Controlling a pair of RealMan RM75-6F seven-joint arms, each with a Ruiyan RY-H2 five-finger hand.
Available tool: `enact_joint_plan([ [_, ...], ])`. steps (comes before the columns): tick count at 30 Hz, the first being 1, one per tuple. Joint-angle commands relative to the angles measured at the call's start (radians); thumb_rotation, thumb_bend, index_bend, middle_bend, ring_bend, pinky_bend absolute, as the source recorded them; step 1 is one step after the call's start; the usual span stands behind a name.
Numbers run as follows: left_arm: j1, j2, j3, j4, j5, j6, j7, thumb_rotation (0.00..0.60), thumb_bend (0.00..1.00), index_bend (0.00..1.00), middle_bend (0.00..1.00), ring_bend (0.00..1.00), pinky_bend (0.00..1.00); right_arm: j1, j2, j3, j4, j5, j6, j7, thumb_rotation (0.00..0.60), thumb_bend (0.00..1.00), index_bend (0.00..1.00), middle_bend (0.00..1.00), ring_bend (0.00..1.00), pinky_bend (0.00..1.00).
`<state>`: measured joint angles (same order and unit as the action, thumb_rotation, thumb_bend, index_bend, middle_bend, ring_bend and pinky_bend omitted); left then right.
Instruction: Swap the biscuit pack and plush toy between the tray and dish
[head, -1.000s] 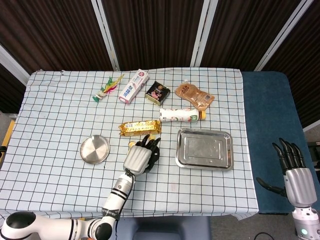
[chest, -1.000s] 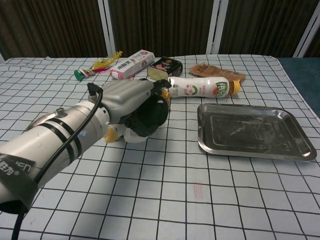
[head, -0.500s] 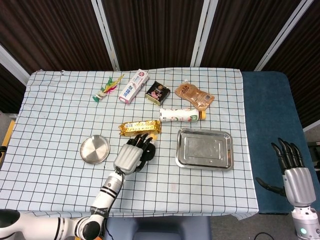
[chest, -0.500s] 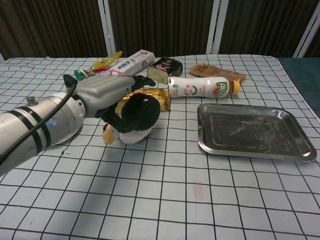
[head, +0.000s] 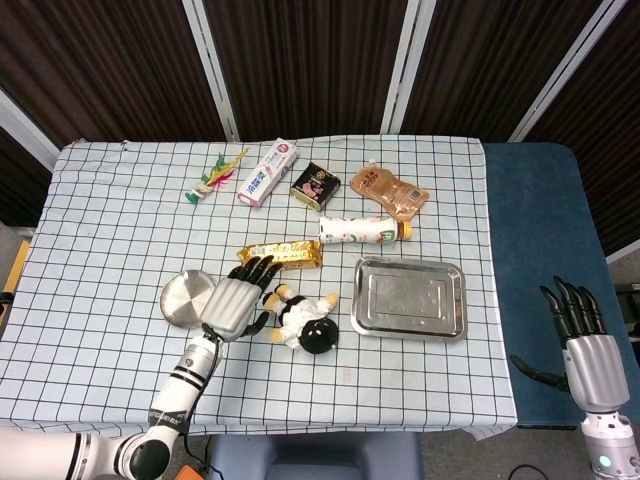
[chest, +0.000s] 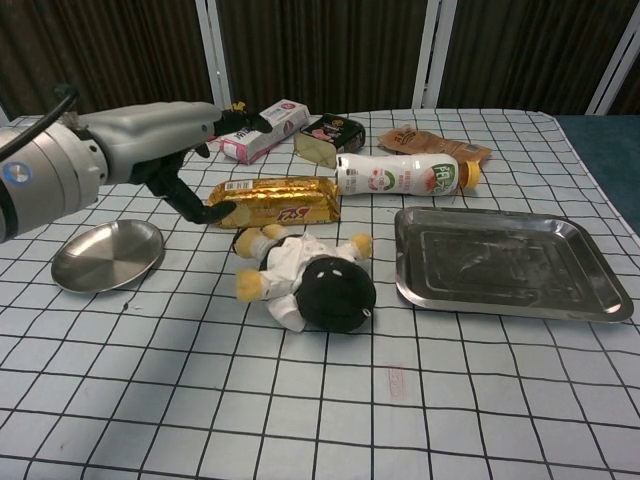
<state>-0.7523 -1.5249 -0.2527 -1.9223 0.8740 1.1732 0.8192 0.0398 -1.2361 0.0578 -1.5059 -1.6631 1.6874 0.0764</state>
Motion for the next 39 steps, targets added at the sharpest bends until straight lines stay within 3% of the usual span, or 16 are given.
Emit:
enact_joint_plan([
  [1, 0.006, -0.014, -0.003, 0.021, 0.056, 0.037, -0.039, 0.600, 0.42, 0.00, 0.00, 0.00, 0.20, 0.000, -0.001, 0.000, 0.000, -0.001, 0.000, -0.001, 0.600, 0.06, 0.00, 0.00, 0.00, 0.00],
  [3, 0.003, -0.074, 0.007, 0.120, 0.187, 0.091, -0.083, 0.600, 0.43, 0.00, 0.00, 0.00, 0.19, 0.000, -0.001, -0.001, 0.000, 0.000, -0.003, 0.001, 0.600, 0.06, 0.00, 0.00, 0.00, 0.00],
  [6, -0.006, -0.136, 0.027, 0.233, 0.259, 0.084, -0.158, 0.600, 0.43, 0.00, 0.00, 0.00, 0.19, 0.002, -0.001, 0.000, 0.001, 0.001, -0.006, 0.001, 0.600, 0.06, 0.00, 0.00, 0.00, 0.00],
  [22, -0.168, -0.279, -0.026, 0.599, 0.186, -0.202, -0.272, 0.600, 0.41, 0.00, 0.00, 0.00, 0.12, 0.005, 0.017, -0.029, 0.007, -0.039, -0.017, 0.017, 0.600, 0.06, 0.00, 0.00, 0.00, 0.00],
  [39, -0.266, -0.414, -0.053, 0.971, 0.128, -0.352, -0.381, 0.600, 0.40, 0.00, 0.00, 0.00, 0.10, 0.015, 0.023, -0.044, 0.000, -0.043, -0.052, 0.014, 0.600, 0.06, 0.00, 0.00, 0.00, 0.00],
])
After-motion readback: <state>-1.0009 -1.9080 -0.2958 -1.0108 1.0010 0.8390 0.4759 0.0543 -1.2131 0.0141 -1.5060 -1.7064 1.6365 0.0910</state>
